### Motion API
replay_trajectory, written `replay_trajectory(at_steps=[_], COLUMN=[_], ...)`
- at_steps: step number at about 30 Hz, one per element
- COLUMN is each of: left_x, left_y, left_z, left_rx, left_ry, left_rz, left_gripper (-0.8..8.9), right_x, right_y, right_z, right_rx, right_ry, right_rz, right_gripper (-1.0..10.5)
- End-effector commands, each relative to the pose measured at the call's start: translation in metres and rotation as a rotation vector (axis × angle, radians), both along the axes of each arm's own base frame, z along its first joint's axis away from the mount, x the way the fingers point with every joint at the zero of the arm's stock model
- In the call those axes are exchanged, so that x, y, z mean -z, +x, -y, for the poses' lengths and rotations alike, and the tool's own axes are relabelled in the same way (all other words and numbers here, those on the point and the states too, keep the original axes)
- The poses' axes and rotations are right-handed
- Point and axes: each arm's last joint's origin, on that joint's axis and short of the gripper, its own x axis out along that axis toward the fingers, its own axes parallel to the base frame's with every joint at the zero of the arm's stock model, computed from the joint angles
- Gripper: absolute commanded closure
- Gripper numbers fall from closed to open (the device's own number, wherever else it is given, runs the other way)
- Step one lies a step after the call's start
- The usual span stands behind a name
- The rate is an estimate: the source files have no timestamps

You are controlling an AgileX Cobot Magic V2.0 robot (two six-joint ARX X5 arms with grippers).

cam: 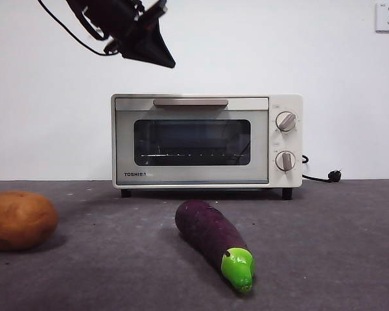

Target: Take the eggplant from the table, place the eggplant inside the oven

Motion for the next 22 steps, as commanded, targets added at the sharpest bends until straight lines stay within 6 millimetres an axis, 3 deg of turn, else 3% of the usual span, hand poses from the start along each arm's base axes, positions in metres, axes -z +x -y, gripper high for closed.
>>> replay_trajectory(at_steps=[1,7,22], left_x=[0.012,0.028,0.034], left_y=[0.008,0.017,0.023], left_z=[0.004,0.007,0.008], left_rx=[0.010,0.011,0.000], left_ry=[0.014,0.025,0.089], left_rz=[0.001,-0.019,0.040], left_gripper=[8.19,8.19,8.19], right_x=[-0.001,0.000,0.004], right_y=[-0.001,0.001,0.002], right_z=[0.000,0.000,0.000], right_rx=[-0.004,-0.004,-0.005], right_ry=[-0.001,-0.001,-0.011], right_rz=[0.007,-0.001,-0.042], right_gripper=[3.5,3.5,3.5])
